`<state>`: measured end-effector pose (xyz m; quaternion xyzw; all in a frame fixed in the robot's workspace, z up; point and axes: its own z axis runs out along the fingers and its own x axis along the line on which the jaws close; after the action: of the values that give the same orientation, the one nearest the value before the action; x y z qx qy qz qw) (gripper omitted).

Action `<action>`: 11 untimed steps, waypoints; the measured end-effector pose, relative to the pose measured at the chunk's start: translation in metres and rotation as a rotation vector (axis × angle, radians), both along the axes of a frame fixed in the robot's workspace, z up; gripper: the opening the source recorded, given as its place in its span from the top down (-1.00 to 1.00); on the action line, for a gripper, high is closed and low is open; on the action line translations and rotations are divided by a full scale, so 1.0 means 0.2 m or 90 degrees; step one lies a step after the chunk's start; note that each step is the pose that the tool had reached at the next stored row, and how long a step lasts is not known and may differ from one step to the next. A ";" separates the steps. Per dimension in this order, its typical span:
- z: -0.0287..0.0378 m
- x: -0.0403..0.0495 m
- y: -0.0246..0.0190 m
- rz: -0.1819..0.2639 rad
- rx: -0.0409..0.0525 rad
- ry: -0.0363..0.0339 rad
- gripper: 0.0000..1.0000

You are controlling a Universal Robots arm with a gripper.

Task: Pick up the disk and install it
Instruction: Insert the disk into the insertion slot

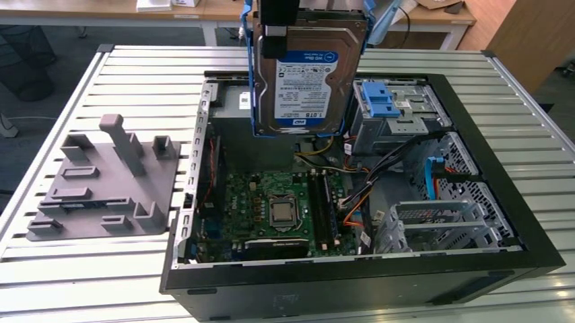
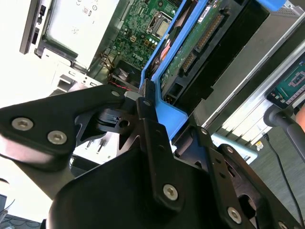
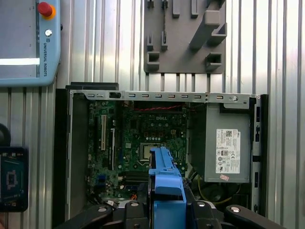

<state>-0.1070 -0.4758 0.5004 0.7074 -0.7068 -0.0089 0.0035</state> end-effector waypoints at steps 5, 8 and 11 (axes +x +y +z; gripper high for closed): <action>0.000 0.000 0.000 0.000 0.0000 0.0000 0.27; 0.000 0.004 0.000 0.000 0.0001 0.0000 0.27; -0.001 0.043 -0.003 0.000 0.0000 0.0000 0.27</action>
<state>-0.0984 -0.4763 0.5001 0.7074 -0.7068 -0.0089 0.0035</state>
